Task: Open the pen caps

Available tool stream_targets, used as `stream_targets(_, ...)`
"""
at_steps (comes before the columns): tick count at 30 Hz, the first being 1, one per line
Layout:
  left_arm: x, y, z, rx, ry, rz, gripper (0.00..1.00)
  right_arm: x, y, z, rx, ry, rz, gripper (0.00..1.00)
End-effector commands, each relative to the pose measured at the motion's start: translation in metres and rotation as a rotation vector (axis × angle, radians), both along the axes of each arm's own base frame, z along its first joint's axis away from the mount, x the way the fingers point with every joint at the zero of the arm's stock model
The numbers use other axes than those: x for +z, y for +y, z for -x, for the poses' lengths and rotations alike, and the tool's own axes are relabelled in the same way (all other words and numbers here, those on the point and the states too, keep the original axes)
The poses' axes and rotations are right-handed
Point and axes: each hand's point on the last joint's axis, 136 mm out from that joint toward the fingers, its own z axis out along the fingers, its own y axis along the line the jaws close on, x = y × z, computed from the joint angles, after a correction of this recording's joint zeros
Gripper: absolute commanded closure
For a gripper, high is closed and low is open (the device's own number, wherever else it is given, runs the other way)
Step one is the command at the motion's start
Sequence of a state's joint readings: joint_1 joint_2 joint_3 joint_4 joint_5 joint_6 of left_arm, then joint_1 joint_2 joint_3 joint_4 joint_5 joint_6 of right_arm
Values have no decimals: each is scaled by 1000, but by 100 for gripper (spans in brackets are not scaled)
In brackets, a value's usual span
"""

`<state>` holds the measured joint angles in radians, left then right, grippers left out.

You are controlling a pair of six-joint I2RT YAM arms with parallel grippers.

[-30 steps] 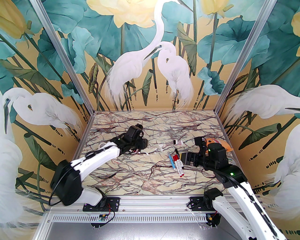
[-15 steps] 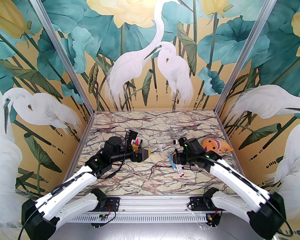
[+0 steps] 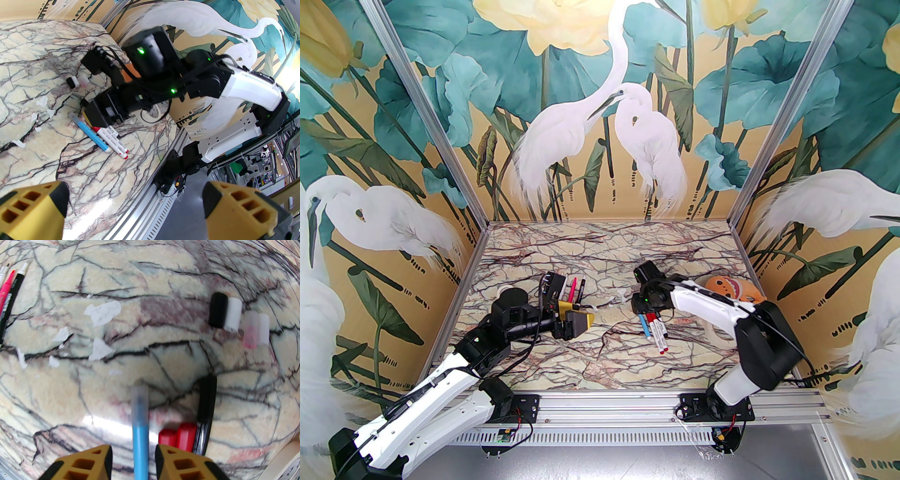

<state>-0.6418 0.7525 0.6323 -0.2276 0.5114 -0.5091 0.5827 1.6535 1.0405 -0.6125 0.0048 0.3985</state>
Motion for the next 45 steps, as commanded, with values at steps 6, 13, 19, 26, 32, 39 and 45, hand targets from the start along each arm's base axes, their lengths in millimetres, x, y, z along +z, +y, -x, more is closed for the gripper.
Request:
stream_targets(6,-1,1,-2,21,7,4,1,-20,4,-23,19,-14,76,68)
stream_targets(13,-3,2,-4,34,13,1,0,-33,4,-24,23,5,92,70)
stream_targets(19,-7,1,-5,32,24,0,1,-41,5,-22,22,19,94,73)
stream_targets(26,-27,10,-14,116,57,-50,1,-40,4,-24,2,3,91,77)
stream_targets(32,-58,8,-23,171,128,-9,2,-8,7,-22,-25,-53,21,78)
stream_targets(39,-94,-19,-28,146,187,24,5,33,18,-9,-63,-87,-146,78)
stream_targets(45,-94,-57,-33,75,231,116,15,80,31,1,-100,-155,-338,77)
